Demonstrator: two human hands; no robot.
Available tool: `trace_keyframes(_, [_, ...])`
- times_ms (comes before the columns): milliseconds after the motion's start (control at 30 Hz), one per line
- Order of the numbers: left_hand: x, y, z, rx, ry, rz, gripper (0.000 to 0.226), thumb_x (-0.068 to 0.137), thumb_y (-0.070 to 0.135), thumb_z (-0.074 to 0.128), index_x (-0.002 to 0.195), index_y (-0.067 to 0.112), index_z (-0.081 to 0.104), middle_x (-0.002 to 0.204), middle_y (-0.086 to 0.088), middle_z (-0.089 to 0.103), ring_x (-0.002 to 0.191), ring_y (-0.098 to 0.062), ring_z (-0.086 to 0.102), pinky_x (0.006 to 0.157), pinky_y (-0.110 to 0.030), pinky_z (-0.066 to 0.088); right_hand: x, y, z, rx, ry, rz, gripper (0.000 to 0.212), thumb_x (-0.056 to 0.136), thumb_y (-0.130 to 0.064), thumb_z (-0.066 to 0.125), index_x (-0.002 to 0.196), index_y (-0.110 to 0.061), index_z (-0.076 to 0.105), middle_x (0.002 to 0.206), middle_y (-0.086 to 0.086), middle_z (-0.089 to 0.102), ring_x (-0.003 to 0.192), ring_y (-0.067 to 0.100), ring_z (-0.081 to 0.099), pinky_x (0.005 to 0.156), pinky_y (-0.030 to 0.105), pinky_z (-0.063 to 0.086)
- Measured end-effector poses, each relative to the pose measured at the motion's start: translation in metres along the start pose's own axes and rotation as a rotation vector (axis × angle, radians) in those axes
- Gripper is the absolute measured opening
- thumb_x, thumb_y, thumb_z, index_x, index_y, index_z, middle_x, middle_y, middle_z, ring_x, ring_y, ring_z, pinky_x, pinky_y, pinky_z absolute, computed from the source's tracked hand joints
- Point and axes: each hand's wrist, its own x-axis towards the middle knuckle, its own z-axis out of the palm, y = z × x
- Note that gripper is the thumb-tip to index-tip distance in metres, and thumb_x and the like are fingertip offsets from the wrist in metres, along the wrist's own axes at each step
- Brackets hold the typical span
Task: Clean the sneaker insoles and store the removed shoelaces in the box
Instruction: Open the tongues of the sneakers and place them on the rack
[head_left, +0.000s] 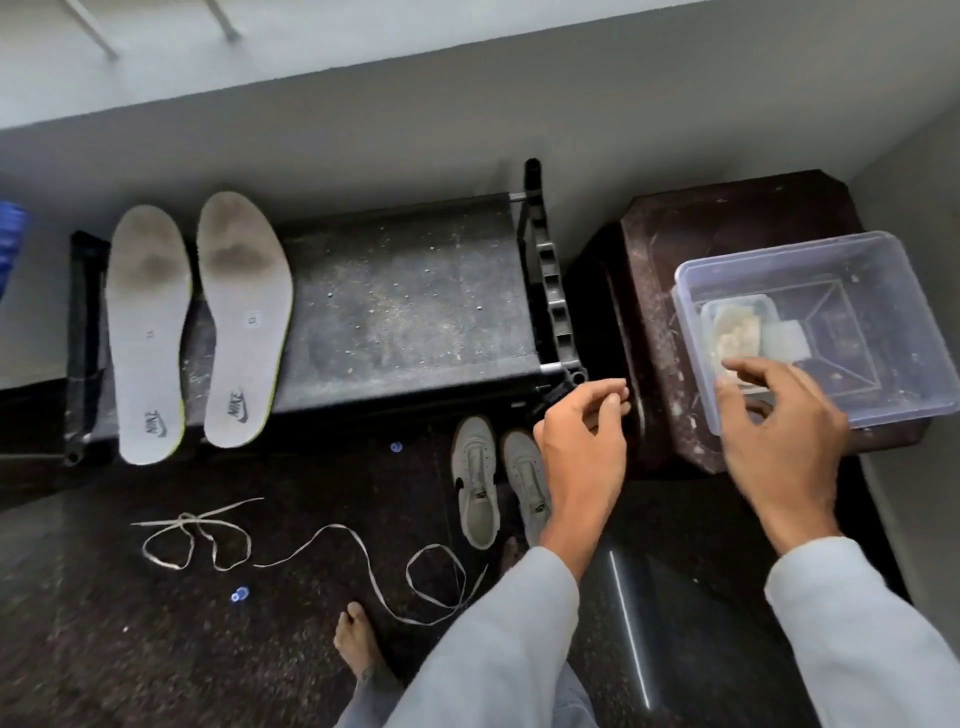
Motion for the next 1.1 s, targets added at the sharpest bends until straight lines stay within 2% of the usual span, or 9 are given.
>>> trace_keyframes(67, [-0.01, -0.01, -0.027, 0.158, 0.043, 0.134, 0.024, 0.097, 0.016, 0.059, 0.108, 0.028, 0.076, 0.1, 0.015, 0.078, 0.099, -0.002, 0.071, 0.095, -0.024, 0.055, -0.021, -0.017, 0.007, 0.044, -0.042, -0.073, 0.018, 0.09, -0.008, 0.066, 0.108, -0.008, 0.07, 0.109, 0.011, 0.068, 0.093, 0.014, 0.057, 0.083, -0.008, 0.028])
trace_keyframes(267, [-0.037, -0.069, -0.127, 0.415, 0.087, 0.303, 0.025, 0.095, 0.008, 0.061, 0.113, 0.018, 0.075, 0.11, 0.007, 0.077, 0.104, -0.003, 0.07, 0.094, -0.025, 0.055, -0.087, -0.047, 0.055, 0.148, -0.219, -0.16, 0.026, 0.087, -0.004, 0.069, 0.112, -0.011, 0.068, 0.112, 0.002, 0.065, 0.104, 0.018, 0.06, 0.086, 0.0, 0.041])
trace_keyframes(433, [-0.048, -0.134, -0.191, 0.515, 0.122, 0.2, 0.023, 0.094, 0.007, 0.063, 0.109, 0.017, 0.077, 0.107, 0.005, 0.078, 0.101, -0.003, 0.07, 0.094, -0.023, 0.055, -0.132, -0.041, 0.12, 0.175, -0.353, -0.082, 0.023, 0.089, -0.008, 0.068, 0.111, -0.013, 0.069, 0.107, -0.007, 0.06, 0.102, 0.014, 0.061, 0.08, 0.006, 0.048])
trace_keyframes(567, [-0.039, -0.192, -0.213, 0.593, 0.162, 0.134, 0.021, 0.093, 0.005, 0.064, 0.106, 0.014, 0.078, 0.103, 0.002, 0.079, 0.094, -0.005, 0.071, 0.091, -0.018, 0.053, -0.162, -0.007, 0.19, 0.135, -0.503, 0.033, 0.022, 0.09, -0.009, 0.066, 0.112, -0.008, 0.069, 0.108, 0.005, 0.066, 0.099, 0.019, 0.065, 0.087, 0.031, 0.056])
trace_keyframes(700, [-0.005, -0.269, -0.209, 0.59, 0.205, 0.044, 0.02, 0.094, 0.007, 0.063, 0.106, 0.013, 0.078, 0.103, -0.001, 0.079, 0.094, -0.013, 0.074, 0.093, -0.025, 0.056, -0.182, 0.037, 0.262, 0.059, -0.697, 0.09, 0.023, 0.09, -0.003, 0.062, 0.112, -0.004, 0.068, 0.102, 0.01, 0.072, 0.094, 0.02, 0.067, 0.08, 0.01, 0.04])
trace_keyframes(767, [0.017, -0.315, -0.199, 0.56, 0.214, -0.063, 0.022, 0.095, 0.009, 0.062, 0.111, 0.014, 0.077, 0.105, -0.004, 0.079, 0.095, -0.017, 0.074, 0.093, -0.034, 0.058, -0.192, 0.066, 0.301, 0.014, -0.807, 0.125, 0.025, 0.091, -0.003, 0.059, 0.114, -0.004, 0.067, 0.099, 0.011, 0.073, 0.094, 0.025, 0.069, 0.083, 0.02, 0.047])
trace_keyframes(833, [0.04, -0.364, -0.182, 0.564, 0.187, -0.162, 0.024, 0.095, 0.01, 0.061, 0.114, 0.014, 0.075, 0.107, -0.009, 0.078, 0.098, -0.023, 0.074, 0.093, -0.037, 0.057, -0.2, 0.099, 0.339, -0.026, -0.846, 0.124, 0.026, 0.092, -0.006, 0.059, 0.117, -0.005, 0.066, 0.099, 0.011, 0.074, 0.095, 0.027, 0.069, 0.089, 0.031, 0.052])
trace_keyframes(933, [0.075, -0.431, -0.162, 0.64, 0.105, -0.23, 0.028, 0.096, 0.02, 0.056, 0.116, 0.011, 0.072, 0.109, -0.016, 0.077, 0.102, -0.034, 0.073, 0.089, -0.041, 0.056, -0.213, 0.139, 0.385, -0.071, -0.881, 0.091, 0.029, 0.092, -0.004, 0.06, 0.121, 0.004, 0.063, 0.108, 0.022, 0.072, 0.103, 0.034, 0.067, 0.089, 0.019, 0.04])
trace_keyframes(1100, [0.124, -0.506, -0.144, 0.819, -0.111, -0.373, 0.059, 0.098, 0.042, 0.056, 0.147, 0.009, 0.045, 0.14, -0.018, 0.059, 0.13, -0.036, 0.056, 0.104, -0.037, 0.044, -0.22, 0.189, 0.462, -0.21, -0.96, -0.04, 0.061, 0.089, -0.035, 0.05, 0.137, 0.003, 0.049, 0.114, 0.024, 0.068, 0.103, 0.041, 0.066, 0.091, 0.044, 0.051])
